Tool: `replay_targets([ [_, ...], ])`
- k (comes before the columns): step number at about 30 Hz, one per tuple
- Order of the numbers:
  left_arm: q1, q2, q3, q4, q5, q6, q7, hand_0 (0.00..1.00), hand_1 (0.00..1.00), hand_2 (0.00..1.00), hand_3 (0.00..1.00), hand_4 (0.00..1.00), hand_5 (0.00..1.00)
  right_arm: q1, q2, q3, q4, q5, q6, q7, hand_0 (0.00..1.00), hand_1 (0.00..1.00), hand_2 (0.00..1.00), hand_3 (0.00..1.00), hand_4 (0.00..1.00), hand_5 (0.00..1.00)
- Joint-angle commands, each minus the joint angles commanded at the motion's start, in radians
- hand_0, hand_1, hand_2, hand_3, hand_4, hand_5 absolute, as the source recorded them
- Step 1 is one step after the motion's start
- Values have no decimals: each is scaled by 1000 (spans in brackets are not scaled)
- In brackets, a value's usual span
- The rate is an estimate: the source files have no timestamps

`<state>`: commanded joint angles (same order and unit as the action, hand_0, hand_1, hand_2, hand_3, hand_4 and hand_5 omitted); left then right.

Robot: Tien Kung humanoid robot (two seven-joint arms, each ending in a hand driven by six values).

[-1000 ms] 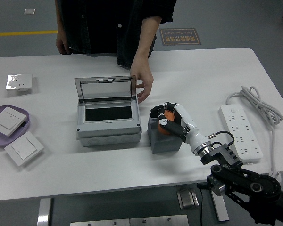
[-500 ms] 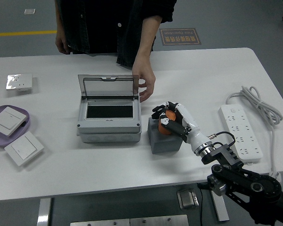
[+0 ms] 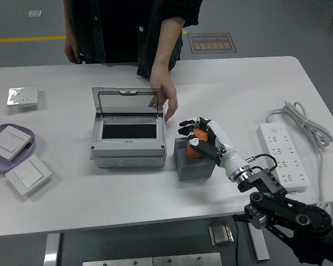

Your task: Pick up the cylinder from the cube,place it in the box,flap close box

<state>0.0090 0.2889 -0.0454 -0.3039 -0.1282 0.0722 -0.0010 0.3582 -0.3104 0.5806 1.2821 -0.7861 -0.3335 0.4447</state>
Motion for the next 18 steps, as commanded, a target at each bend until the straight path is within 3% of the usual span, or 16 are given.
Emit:
replay_targets([
  [3, 0, 0, -1, 0, 1, 0, 0, 614, 630, 606, 644, 726, 196, -1, 0, 2, 0, -1, 0, 1, 661, 631, 625, 662, 543, 47],
  [4, 1, -1, -2, 0, 1, 0, 0, 614, 630, 605, 643, 727, 199, -1, 0, 3, 0, -1, 1, 1, 670, 624, 628, 654, 521, 104],
  [9, 1, -2, -2, 0, 1, 0, 0, 614, 630, 605, 643, 727, 199, -2, 0, 4, -1, -4, 3, 0, 670, 624, 628, 654, 521, 104],
  [10, 1, -2, -2, 0, 1, 0, 0, 613, 629, 606, 641, 729, 200, -1, 0, 3, -1, -4, 3, 0, 669, 617, 622, 647, 550, 154],
  [15, -1, -2, -5, 0, 4, 1, 0, 613, 629, 606, 641, 729, 200, 2, -2, -8, -5, -10, 5, -2, 669, 617, 622, 647, 550, 154],
  [16, -1, -2, -5, 0, 4, 1, 0, 613, 629, 606, 643, 729, 201, 2, -3, -10, -5, -12, 6, -2, 673, 611, 616, 645, 606, 209],
  [18, -1, -2, -4, 0, 4, 1, 0, 613, 629, 606, 643, 729, 201, 2, -3, -10, -6, -14, 8, -2, 673, 611, 616, 645, 606, 209],
])
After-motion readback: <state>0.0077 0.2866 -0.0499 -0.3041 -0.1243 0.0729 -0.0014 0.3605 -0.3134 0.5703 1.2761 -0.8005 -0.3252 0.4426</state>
